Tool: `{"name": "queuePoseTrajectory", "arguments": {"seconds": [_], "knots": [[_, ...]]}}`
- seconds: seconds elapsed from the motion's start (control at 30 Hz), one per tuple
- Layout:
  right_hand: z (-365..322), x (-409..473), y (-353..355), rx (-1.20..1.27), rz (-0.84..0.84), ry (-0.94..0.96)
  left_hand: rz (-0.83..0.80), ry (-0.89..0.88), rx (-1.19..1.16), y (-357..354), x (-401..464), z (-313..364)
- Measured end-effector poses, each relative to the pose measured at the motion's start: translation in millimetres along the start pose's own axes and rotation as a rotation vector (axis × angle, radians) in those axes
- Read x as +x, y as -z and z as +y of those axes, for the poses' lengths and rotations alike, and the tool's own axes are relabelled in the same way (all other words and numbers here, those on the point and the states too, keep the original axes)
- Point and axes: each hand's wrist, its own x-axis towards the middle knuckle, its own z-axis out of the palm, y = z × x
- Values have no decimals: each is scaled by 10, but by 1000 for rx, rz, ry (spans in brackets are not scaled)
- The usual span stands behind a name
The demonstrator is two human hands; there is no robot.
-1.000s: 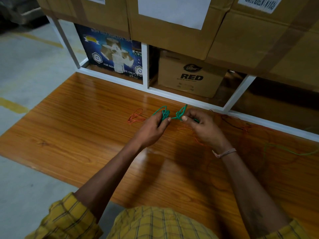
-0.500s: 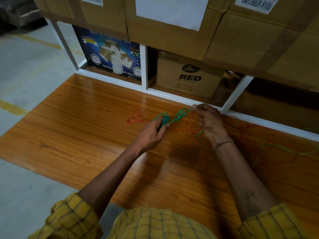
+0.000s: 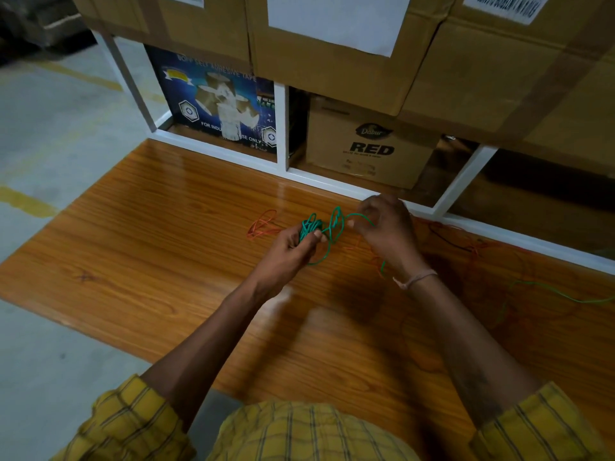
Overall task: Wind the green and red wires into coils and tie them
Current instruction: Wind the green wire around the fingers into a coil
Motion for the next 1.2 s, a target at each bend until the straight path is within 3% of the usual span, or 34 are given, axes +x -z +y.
{"name": "queuePoseTrajectory", "arguments": {"seconds": [0.13, 0.37, 0.67, 0.83, 1.0, 1.2], "knots": [[-110, -169, 108, -96, 196, 205, 19, 29, 9, 3, 44, -88], [-14, -327, 114, 61, -96, 305, -19, 37, 17, -18, 94, -26], [53, -308, -73, -41, 32, 391, -139, 143, -226, 10, 156, 20], [43, -306, -88, 70, 80, 434, -107, 87, -60, 58, 137, 91], [-51, -307, -15, 371, -1, 158, -151, -88, 442, 168, 108, 20], [135, 91, 33, 633, 37, -334, -293, -162, 534, 115, -16, -39]]}}
